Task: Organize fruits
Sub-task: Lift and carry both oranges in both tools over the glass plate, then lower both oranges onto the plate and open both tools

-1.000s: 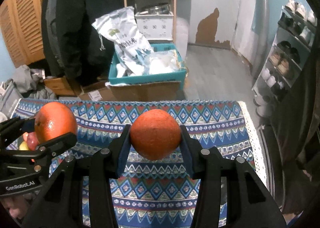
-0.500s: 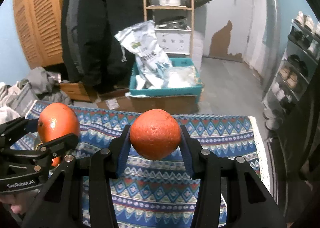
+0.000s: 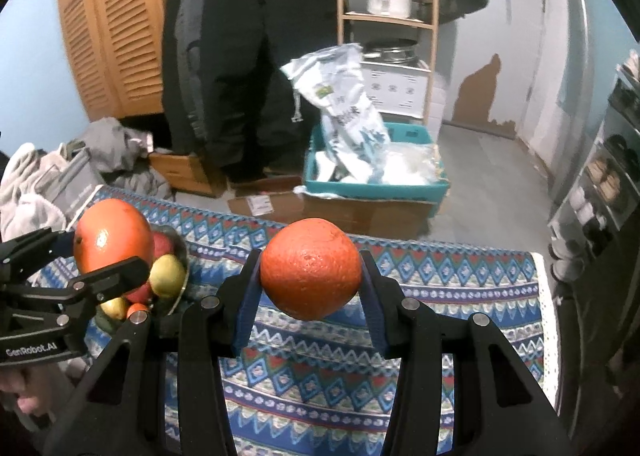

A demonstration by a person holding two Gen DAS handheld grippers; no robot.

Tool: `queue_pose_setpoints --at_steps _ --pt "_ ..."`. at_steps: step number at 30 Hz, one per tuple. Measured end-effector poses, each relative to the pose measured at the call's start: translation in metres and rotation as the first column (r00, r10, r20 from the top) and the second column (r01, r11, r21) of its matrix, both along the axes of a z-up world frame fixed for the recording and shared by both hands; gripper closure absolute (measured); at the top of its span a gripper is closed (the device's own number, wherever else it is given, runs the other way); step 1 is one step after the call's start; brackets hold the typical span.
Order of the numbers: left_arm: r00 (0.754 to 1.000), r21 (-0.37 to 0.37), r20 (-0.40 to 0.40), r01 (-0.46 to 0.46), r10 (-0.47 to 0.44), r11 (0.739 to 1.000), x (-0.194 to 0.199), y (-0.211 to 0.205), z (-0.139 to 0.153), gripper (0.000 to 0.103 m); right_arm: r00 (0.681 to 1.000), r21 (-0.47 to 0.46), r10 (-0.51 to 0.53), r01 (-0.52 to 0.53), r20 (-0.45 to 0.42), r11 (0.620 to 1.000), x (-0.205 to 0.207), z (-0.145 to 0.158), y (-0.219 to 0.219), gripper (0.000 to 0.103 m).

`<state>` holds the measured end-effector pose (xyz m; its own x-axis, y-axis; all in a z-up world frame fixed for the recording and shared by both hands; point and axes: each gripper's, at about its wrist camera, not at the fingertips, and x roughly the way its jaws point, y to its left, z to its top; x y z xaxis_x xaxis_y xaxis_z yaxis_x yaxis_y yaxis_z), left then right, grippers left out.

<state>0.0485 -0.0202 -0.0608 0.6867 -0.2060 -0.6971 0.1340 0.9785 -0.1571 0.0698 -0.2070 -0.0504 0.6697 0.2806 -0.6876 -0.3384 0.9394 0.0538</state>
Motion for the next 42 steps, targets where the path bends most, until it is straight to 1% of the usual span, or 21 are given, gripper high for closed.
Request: queue_pose_setpoints --at_steps 13,23,30,34,38,42 --pt "0.994 -0.003 -0.012 -0.113 0.113 0.994 -0.013 0.065 -0.011 0.034 0.994 -0.004 0.112 -0.113 -0.006 0.994 0.005 0.001 0.066 0.057" --pt "0.981 -0.002 -0.052 -0.188 0.188 0.982 -0.018 0.109 -0.028 0.034 0.98 0.009 0.191 -0.191 -0.049 0.982 0.011 -0.011 0.115 0.057" --pt "0.968 -0.002 -0.107 -0.229 0.228 0.973 -0.019 0.135 -0.051 0.034 0.967 0.022 0.231 -0.229 -0.108 0.973 0.018 -0.032 0.146 0.057" --pt "0.959 -0.006 -0.155 -0.24 0.236 0.971 -0.018 0.145 -0.067 0.034 0.958 0.026 0.245 -0.244 -0.152 0.97 0.021 -0.049 0.159 0.057" --pt "0.948 0.019 -0.197 -0.25 0.249 0.968 -0.017 0.151 -0.086 0.034 0.945 0.024 0.258 -0.259 -0.201 0.966 0.022 -0.067 0.171 0.057" --pt "0.934 0.025 -0.247 -0.26 0.258 0.965 -0.015 0.157 -0.103 0.034 0.934 0.02 0.265 -0.268 -0.239 0.963 0.023 -0.081 0.182 0.057"
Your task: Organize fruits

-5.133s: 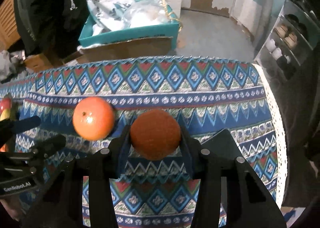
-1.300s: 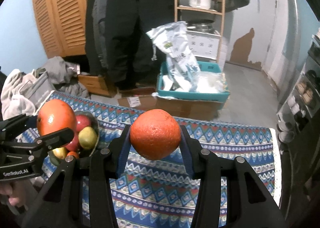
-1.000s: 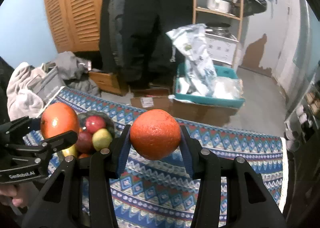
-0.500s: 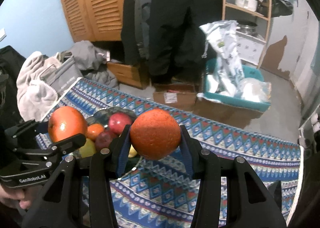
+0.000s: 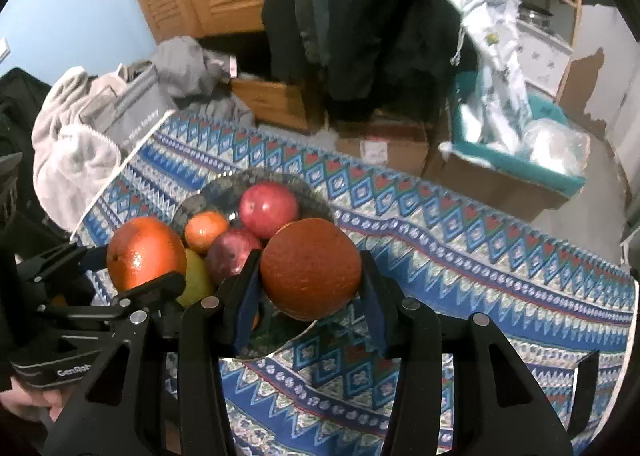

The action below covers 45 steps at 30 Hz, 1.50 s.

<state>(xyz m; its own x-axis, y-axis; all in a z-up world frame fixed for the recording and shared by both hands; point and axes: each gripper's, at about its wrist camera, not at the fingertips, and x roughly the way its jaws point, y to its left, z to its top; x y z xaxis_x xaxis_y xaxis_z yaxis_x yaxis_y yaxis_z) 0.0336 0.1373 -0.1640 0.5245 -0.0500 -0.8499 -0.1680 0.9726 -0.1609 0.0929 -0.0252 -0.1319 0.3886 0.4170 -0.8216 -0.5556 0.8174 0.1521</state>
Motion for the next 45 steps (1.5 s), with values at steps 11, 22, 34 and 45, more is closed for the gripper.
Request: queue_pose_setpoints --at_steps 11,22,34,45 --pt "0.996 -0.006 -0.09 -0.027 0.026 1.0 0.0 0.01 -0.03 0.034 0.996 -0.029 0.034 -0.037 -0.082 0.999 0.001 -0.034 0.023 0.057" --pt "0.987 -0.032 -0.154 -0.039 0.033 0.999 0.003 0.014 -0.047 0.034 0.984 -0.02 0.044 -0.049 -0.17 0.999 0.002 -0.059 0.029 0.057" --pt "0.986 -0.007 -0.167 -0.029 0.027 1.0 0.004 0.01 -0.049 0.034 0.985 0.016 0.05 -0.048 -0.168 0.999 0.0 -0.05 0.031 0.049" --pt "0.998 0.03 -0.063 -0.007 0.009 1.0 0.001 0.002 -0.024 0.027 0.996 0.008 0.02 -0.02 -0.082 1.0 -0.004 -0.022 0.025 0.043"
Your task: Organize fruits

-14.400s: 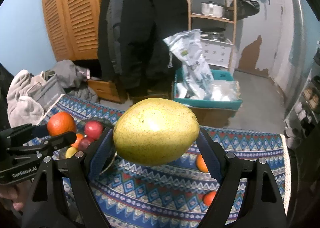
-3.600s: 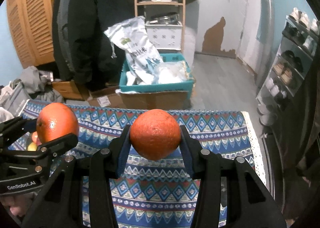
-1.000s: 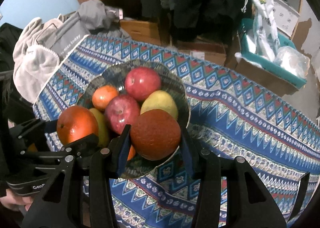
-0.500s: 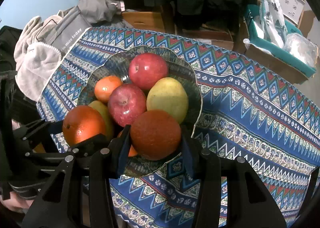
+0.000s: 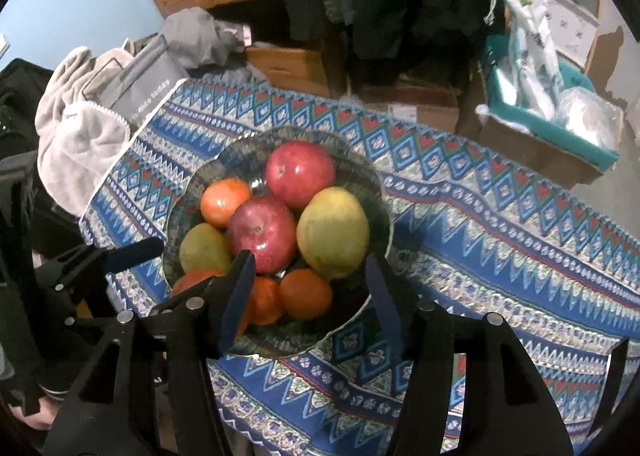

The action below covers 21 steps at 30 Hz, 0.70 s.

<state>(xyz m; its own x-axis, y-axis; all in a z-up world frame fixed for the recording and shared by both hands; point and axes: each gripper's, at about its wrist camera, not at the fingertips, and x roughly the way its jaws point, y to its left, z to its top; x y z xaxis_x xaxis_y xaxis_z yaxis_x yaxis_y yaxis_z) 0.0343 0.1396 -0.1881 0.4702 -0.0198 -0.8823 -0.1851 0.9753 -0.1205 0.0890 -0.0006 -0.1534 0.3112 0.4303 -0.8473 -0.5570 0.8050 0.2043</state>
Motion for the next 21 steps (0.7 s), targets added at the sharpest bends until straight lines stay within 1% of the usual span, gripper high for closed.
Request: queue_pose_setpoints --at_steps 2,5,8,12,16,17,19,21 --pt "1.0 -0.009 0.005 -0.002 0.002 1.0 0.0 0.0 0.002 0.027 0.999 -0.008 -0.009 0.01 0.031 1.0 -0.002 0.008 -0.003 0.037" --pt "1.0 -0.022 0.012 -0.006 0.007 1.0 0.0 -0.001 0.008 0.027 0.996 -0.013 -0.026 0.027 0.083 1.0 -0.006 0.024 -0.009 0.036" --pt "0.999 -0.033 0.042 -0.011 0.013 0.999 -0.004 -0.002 0.02 0.027 0.991 -0.012 -0.042 0.044 0.127 0.999 -0.009 0.037 -0.014 0.032" --pt "0.996 -0.015 0.084 -0.014 0.015 1.0 -0.008 -0.006 0.038 0.027 0.979 -0.007 -0.063 0.065 0.195 0.998 -0.014 0.058 -0.022 0.03" --pt "0.992 0.005 0.125 -0.023 0.022 1.0 -0.011 -0.008 0.058 0.027 0.967 0.007 -0.081 0.081 0.242 0.997 -0.018 0.075 -0.03 0.027" --pt "0.989 0.01 0.146 -0.018 0.016 1.0 -0.013 -0.01 0.066 0.027 0.964 0.011 -0.085 0.085 0.253 0.996 -0.019 0.08 -0.033 0.027" --pt "0.984 0.024 0.178 -0.014 0.009 1.0 -0.015 -0.012 0.078 0.023 0.956 0.015 -0.096 0.095 0.278 0.995 -0.021 0.088 -0.037 0.025" --pt "0.977 0.03 0.212 -0.009 0.002 1.0 -0.018 -0.016 0.089 0.022 0.948 0.025 -0.106 0.103 0.3 0.994 -0.024 0.097 -0.04 0.023"
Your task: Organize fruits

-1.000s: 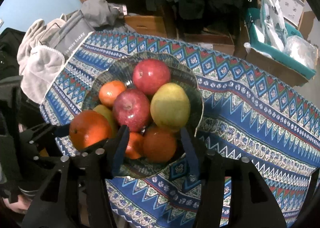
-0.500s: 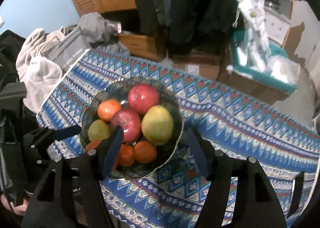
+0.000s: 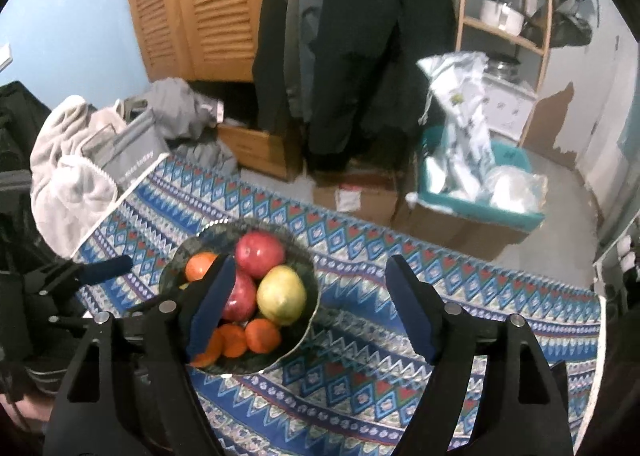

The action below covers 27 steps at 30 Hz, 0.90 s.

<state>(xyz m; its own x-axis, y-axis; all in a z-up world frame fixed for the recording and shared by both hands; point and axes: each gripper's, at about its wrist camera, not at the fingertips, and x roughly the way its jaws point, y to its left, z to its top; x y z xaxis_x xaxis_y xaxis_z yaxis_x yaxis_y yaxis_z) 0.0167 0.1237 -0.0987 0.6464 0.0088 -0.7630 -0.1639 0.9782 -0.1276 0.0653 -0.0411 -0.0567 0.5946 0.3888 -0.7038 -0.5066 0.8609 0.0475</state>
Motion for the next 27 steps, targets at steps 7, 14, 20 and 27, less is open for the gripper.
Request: queue_pose_setpoints --at_steps 7,14,20,27 --pt "0.996 0.021 0.084 0.024 -0.025 0.999 -0.005 -0.015 0.033 0.017 0.996 0.013 -0.044 0.043 0.073 0.999 -0.007 0.023 -0.016 0.021" --pt "0.989 0.052 0.138 0.037 -0.044 0.998 -0.008 -0.029 0.057 0.014 0.987 0.029 -0.09 0.087 0.135 0.996 -0.011 0.043 -0.038 0.02" --pt "0.981 0.08 0.183 0.048 -0.062 0.996 -0.012 -0.041 0.075 0.005 0.976 0.032 -0.123 0.119 0.181 0.992 -0.016 0.054 -0.056 0.02" --pt "0.973 0.088 0.215 0.059 -0.077 0.994 -0.01 -0.05 0.089 0.001 0.961 0.033 -0.151 0.147 0.233 0.989 -0.023 0.065 -0.075 0.02"
